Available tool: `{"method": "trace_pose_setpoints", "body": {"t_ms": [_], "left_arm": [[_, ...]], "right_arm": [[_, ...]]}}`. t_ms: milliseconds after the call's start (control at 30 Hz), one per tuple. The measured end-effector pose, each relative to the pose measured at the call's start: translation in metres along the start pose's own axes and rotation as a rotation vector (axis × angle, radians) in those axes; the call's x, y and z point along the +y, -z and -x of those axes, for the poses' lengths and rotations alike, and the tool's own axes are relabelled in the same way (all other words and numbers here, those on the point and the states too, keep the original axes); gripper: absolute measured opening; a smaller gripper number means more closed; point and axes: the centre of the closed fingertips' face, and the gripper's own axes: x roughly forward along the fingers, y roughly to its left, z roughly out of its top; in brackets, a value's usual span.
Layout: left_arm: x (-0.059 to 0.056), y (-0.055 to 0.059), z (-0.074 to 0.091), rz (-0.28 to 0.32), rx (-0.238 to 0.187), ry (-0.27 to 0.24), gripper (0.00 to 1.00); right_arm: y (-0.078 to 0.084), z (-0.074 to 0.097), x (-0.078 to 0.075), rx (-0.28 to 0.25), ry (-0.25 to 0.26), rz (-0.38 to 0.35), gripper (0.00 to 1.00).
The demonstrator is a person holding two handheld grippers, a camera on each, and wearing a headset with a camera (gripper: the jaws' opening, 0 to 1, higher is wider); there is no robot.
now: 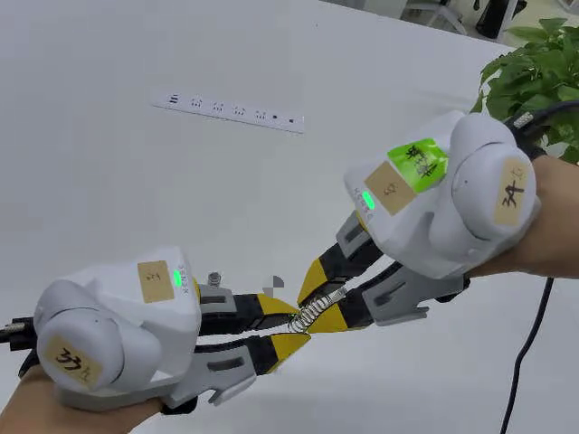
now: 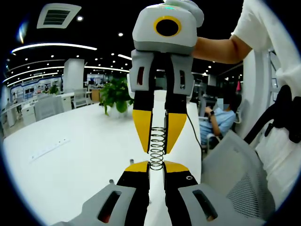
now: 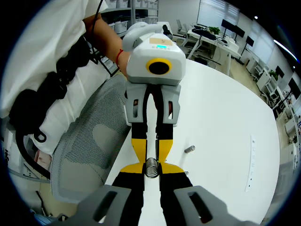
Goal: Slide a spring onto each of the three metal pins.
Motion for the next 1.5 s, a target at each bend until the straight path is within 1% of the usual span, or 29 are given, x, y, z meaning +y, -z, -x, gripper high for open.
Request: {"method": "trace_pose_setpoints", "body": {"t_ms": [300, 433, 600, 667, 867, 967, 1067, 1133, 1233, 1367, 1500], "left_arm": [[0.000, 0.003, 0.001, -0.007, 0.004, 0.001, 0.11], [0.001, 0.003, 0.002, 0.001, -0.004, -0.002, 0.14], [0.003, 0.009, 0.007, 0.011, 0.004, -0.017, 0.20], [0.005, 0.011, 0.010, 0.017, 0.004, -0.025, 0.20], [0.015, 0.018, 0.024, 0.020, 0.013, -0.065, 0.27], [0.022, 0.022, 0.032, 0.022, 0.019, -0.088, 0.30], [0.029, 0.029, 0.042, -0.003, 0.039, -0.123, 0.37], [0.034, 0.033, 0.049, 0.010, 0.042, -0.139, 0.41], [0.041, 0.040, 0.057, 0.018, 0.051, -0.158, 0.45], [0.046, 0.048, 0.066, 0.019, 0.070, -0.173, 0.51], [0.051, 0.058, 0.075, 0.043, 0.083, -0.187, 0.57]], "right_arm": [[-0.001, -0.003, 0.000, -0.001, -0.001, -0.007, 0.12], [-0.003, -0.003, -0.002, -0.008, 0.006, -0.014, 0.12], [-0.004, -0.002, -0.003, -0.017, 0.011, -0.028, 0.12], [-0.002, 0.000, -0.008, -0.020, 0.018, -0.037, 0.12], [0.000, 0.005, -0.018, -0.035, 0.062, -0.081, 0.12], [0.005, 0.007, -0.026, -0.030, 0.083, -0.100, 0.12], [0.008, 0.007, -0.033, -0.024, 0.103, -0.123, 0.12], [0.010, 0.006, -0.036, -0.018, 0.114, -0.134, 0.12], [0.016, 0.002, -0.044, -0.004, 0.131, -0.148, 0.12], [0.023, -0.001, -0.053, 0.017, 0.148, -0.168, 0.12], [0.031, -0.007, -0.063, 0.036, 0.161, -0.188, 0.12]]}}
